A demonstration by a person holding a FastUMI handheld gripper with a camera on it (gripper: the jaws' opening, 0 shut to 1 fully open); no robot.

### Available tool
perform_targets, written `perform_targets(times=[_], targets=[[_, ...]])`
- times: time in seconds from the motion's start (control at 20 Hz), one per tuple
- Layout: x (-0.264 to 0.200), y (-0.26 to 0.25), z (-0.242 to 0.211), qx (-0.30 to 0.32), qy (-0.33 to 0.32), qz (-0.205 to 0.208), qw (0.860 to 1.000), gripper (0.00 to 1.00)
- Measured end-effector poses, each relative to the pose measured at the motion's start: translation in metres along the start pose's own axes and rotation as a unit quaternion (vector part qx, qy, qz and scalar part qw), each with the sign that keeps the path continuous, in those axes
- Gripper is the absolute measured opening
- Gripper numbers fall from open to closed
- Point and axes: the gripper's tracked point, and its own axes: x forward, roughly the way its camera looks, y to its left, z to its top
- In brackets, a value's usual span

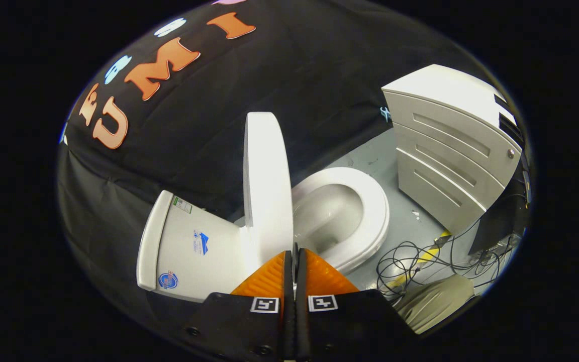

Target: Open the toilet lid.

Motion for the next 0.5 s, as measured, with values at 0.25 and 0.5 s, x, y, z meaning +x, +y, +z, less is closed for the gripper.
perform_targets(times=[0.25, 0.5], targets=[[-0.008, 0.033, -0.004, -0.024, -0.008, 0.001, 1.000, 0.08], [-0.020, 0.056, -0.005, -0.056, -0.019, 0.000, 0.998, 0.08]])
